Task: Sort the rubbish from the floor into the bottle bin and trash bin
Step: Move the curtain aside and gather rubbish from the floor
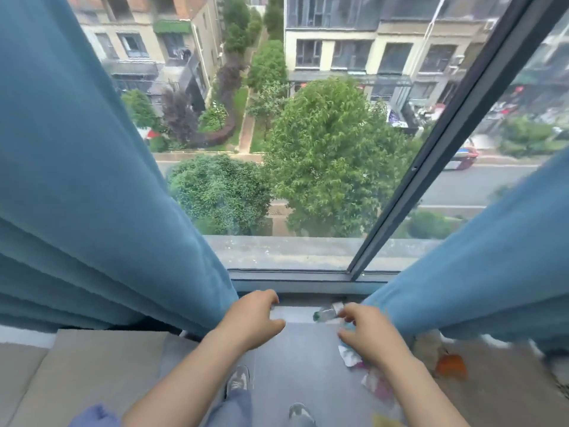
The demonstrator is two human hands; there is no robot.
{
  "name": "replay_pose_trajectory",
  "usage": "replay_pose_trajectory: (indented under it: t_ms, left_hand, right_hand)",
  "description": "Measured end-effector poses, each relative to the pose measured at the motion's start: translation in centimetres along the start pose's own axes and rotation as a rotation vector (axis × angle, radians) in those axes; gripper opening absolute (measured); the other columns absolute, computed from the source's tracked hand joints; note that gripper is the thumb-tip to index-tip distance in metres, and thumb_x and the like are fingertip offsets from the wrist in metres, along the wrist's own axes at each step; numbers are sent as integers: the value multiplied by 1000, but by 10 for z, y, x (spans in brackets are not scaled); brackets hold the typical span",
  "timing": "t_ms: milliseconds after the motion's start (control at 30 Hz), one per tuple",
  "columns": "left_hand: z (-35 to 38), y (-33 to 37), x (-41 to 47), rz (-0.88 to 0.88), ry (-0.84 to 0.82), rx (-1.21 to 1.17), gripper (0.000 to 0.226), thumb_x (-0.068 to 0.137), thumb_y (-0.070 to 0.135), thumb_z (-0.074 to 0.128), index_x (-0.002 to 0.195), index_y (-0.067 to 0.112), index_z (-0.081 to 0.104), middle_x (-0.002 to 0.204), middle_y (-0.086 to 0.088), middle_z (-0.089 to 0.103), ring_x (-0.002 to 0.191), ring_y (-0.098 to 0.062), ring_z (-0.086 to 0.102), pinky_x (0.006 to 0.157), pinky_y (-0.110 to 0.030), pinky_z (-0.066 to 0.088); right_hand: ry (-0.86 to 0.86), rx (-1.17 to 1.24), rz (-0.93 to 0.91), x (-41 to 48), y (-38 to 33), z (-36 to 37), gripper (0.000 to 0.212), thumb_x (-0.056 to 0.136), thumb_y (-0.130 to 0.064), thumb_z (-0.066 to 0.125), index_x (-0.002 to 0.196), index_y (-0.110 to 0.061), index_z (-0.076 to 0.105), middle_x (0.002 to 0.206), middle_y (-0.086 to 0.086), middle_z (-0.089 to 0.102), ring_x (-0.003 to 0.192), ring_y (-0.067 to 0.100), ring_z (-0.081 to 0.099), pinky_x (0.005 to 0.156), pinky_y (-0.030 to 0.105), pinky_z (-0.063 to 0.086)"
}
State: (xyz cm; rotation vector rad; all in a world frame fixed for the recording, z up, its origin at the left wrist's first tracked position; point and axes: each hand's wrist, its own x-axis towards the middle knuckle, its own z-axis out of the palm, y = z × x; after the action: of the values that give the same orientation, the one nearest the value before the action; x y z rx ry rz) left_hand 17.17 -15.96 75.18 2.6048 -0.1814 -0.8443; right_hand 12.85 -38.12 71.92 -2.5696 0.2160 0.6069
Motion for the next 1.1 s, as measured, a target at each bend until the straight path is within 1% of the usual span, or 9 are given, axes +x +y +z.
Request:
replay_pose_trajectory:
  t_ms: [133, 267, 433, 633, 733, 833, 900, 1000, 1100]
  left_hand:
    - [19, -21, 38, 81, -111, 85, 42, 87, 38, 54, 126, 23, 50, 128, 7, 54, 113, -16, 54, 94, -30, 44]
    - [51, -39, 72, 140, -175, 124, 43, 86, 35, 56, 126, 21, 51, 126, 5, 56, 112, -17, 55, 93, -27, 44]
    - [114, -64, 122, 171, -218, 148, 41, 87, 35, 55, 126, 22, 50, 125, 5, 57, 111, -16, 55, 91, -26, 42]
    - [200, -103, 199, 160, -242, 156, 41, 88, 35, 55, 127, 22, 50, 126, 5, 57, 115, -15, 54, 94, -26, 43]
    - [243, -123, 243, 163, -236, 173, 42, 88, 35, 54, 128, 23, 50, 127, 6, 56, 117, -15, 53, 93, -25, 42]
    - [283, -145, 292, 180, -219, 189, 43, 89, 35, 53, 129, 23, 49, 128, 6, 56, 118, -15, 53, 93, -26, 42]
    - [308, -157, 325, 194, -205, 201, 43, 89, 35, 53, 130, 23, 49, 129, 5, 56, 118, -16, 53, 94, -27, 44]
    - [341, -178, 378, 237, -156, 215, 42, 89, 34, 53, 129, 23, 49, 128, 5, 56, 117, -17, 53, 94, -28, 44]
    - [368, -197, 427, 306, -72, 237, 39, 89, 34, 53, 126, 22, 50, 125, 4, 57, 114, -17, 54, 93, -28, 44]
  right_hand:
    - [15, 49, 144, 6, 8, 43, 36, 81, -26, 59, 117, -26, 61, 117, -7, 65, 111, 12, 57, 88, 26, 44]
    - [2, 80, 256, 18, 22, 88, 37, 80, -27, 59, 117, -28, 61, 117, -8, 65, 111, 13, 57, 87, 26, 45]
    - [8, 119, 322, 54, 57, 146, 37, 81, -24, 59, 118, -26, 60, 119, -7, 64, 115, 12, 56, 90, 26, 45]
    - [-18, 154, 395, 113, 115, 231, 35, 81, -22, 58, 116, -24, 61, 116, -6, 65, 110, 12, 58, 86, 26, 45]
    - [-36, 114, 395, 149, 146, 275, 38, 82, -22, 57, 119, -25, 60, 121, -7, 63, 114, 11, 56, 89, 26, 44]
    - [-43, 52, 360, 193, 178, 314, 39, 85, -22, 55, 123, -26, 57, 126, -9, 61, 117, 11, 54, 86, 24, 43]
    - [-37, 25, 350, 225, 196, 338, 40, 85, -21, 55, 124, -26, 57, 126, -7, 61, 118, 12, 54, 88, 24, 43]
    - [15, -1, 321, 278, 222, 376, 42, 84, -20, 54, 125, -25, 56, 125, -5, 60, 117, 14, 54, 91, 26, 44]
    - [80, -43, 239, 328, 245, 411, 41, 83, -20, 54, 124, -24, 56, 124, -4, 59, 116, 15, 54, 91, 28, 45]
